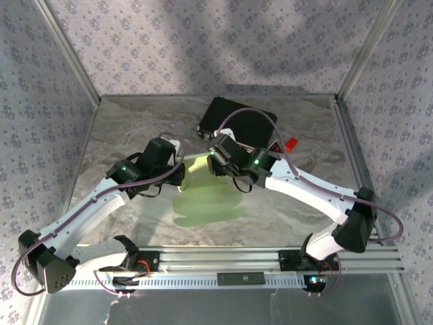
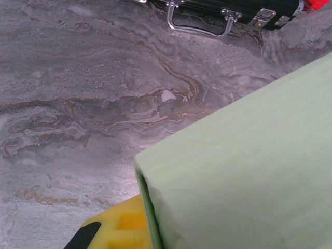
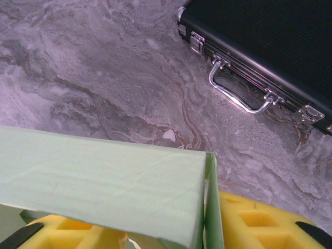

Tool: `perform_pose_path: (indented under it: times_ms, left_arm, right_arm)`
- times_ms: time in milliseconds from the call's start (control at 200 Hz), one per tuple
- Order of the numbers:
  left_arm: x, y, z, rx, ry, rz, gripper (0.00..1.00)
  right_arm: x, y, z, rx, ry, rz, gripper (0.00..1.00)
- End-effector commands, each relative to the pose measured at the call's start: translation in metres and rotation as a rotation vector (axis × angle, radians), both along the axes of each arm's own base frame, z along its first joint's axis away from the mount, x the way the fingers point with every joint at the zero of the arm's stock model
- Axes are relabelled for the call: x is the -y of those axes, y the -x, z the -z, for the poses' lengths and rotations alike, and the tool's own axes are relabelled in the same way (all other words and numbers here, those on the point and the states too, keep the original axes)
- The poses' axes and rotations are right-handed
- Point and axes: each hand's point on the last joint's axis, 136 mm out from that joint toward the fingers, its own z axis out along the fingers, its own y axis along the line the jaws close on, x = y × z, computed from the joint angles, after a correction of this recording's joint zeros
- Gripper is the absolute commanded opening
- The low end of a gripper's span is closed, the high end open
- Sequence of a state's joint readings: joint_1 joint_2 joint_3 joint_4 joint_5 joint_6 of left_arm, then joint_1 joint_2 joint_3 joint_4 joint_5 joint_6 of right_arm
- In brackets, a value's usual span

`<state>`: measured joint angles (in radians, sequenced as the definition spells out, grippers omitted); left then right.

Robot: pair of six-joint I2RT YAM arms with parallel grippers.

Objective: Fold the paper box

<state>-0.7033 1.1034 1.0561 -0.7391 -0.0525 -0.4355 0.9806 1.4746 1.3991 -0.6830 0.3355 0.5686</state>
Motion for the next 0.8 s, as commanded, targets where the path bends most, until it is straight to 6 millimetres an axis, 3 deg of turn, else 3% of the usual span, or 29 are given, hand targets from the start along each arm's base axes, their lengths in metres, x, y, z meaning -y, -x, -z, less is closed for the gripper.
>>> perform_pose_path:
  times_ms: [0,165,300,360,385,525,795]
  left_arm:
    - [0.008,0.0,-0.005,0.0,0.022,0.018,0.0]
    - [0.006,-0.001,-0.001,-0.005,0.01,0.013,0.0]
    - [0.007,-0.002,-0.002,-0.01,0.03,0.016,0.0]
    - [0.008,-0.002,-0.003,-0.015,0.051,0.023,0.0]
    - [0.008,-0.002,-0.005,-0.014,0.065,0.025,0.0]
    - [0.011,0.002,-0.009,-0.034,0.14,0.076,0.0]
    - [0.01,0.0,-0.012,-0.04,0.19,0.107,0.0]
  right_arm:
    - [0.004,0.004,-0.013,0.008,-0.079,-0.033,0.5]
    - [-0.017,0.023,-0.032,-0.047,-0.286,-0.278,0.62]
    - [-0.014,0.036,-0.036,-0.088,-0.348,-0.391,0.65]
    - [-0.005,0.036,-0.042,-0.092,-0.402,-0.416,0.66]
    - [0.001,0.038,-0.028,-0.122,-0.406,-0.415,0.66]
    - [0.031,0.033,-0.029,-0.124,-0.535,-0.425,0.66]
    - [0.05,0.033,-0.051,-0.107,-0.78,-0.541,0.62]
